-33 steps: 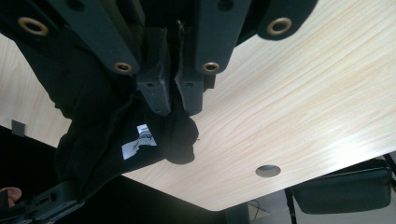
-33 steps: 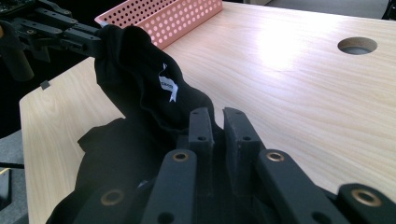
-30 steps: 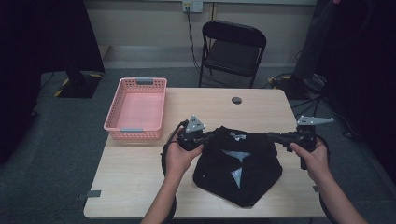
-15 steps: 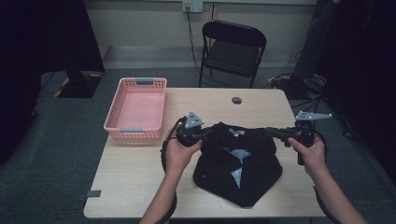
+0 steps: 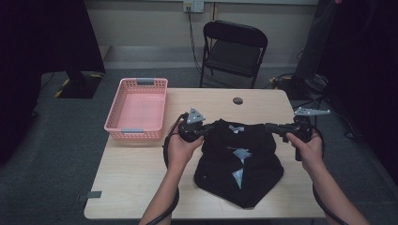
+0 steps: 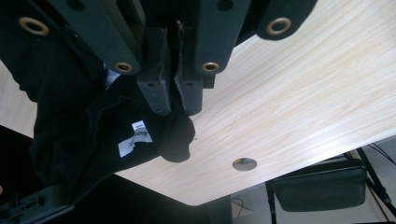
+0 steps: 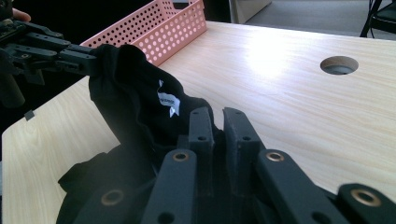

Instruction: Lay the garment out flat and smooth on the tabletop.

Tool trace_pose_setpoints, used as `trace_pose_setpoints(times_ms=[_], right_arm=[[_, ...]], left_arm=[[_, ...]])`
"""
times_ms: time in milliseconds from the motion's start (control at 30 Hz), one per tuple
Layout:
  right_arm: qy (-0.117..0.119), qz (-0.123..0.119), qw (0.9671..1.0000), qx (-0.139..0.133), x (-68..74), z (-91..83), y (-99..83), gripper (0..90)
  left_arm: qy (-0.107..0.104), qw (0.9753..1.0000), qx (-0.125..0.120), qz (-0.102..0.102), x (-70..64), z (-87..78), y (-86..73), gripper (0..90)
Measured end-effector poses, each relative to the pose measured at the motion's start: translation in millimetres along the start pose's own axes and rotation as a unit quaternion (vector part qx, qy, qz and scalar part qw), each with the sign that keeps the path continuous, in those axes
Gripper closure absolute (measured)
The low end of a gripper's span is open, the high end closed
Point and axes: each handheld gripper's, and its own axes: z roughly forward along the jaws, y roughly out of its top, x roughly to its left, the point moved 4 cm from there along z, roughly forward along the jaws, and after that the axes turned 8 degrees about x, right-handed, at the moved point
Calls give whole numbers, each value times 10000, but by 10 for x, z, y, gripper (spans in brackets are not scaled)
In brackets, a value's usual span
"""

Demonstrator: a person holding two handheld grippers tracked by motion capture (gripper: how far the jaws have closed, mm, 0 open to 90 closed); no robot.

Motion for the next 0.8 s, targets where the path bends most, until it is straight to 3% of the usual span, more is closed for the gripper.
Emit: trace_pose_setpoints(times_ms=[300, 467, 567, 600, 633, 667, 700, 733, 767, 800], right_arm=[[-51, -53, 10000, 51, -10, 58, 64, 824], [-52, 39, 9999, 115, -116, 140, 124, 824], [-52, 200, 9994, 275, -233, 284, 191, 828], [-229, 403, 9988, 187, -365, 398, 340, 828], [-278, 583, 9978, -112, -433, 432, 449, 822], [-278, 583, 9978, -112, -433, 432, 449, 822], [-691, 657, 9941, -519, -509, 491, 631, 667], [-691, 657, 9941, -519, -509, 491, 631, 667], [-953, 560, 9916, -675, -515, 514, 696, 491], [-1028, 497, 9913, -651, -497, 540, 734, 410]], left_arm=[[-3, 10000, 30, -41, 63, 64, 55, 850], [5, 9999, 110, -102, 191, 152, 101, 850], [44, 9996, 88, -255, 320, 259, 164, 852], [148, 9993, -6, -350, 381, 298, 205, 853], [473, 9961, -347, -664, 525, 356, 294, 847], [473, 9961, -347, -664, 525, 356, 294, 834], [954, 9913, -395, -821, 639, 390, 338, 801], [954, 9913, -395, -821, 639, 390, 338, 704], [1297, 9884, -302, -728, 685, 401, 347, 704], [1522, 9862, -248, -598, 712, 415, 356, 532]])
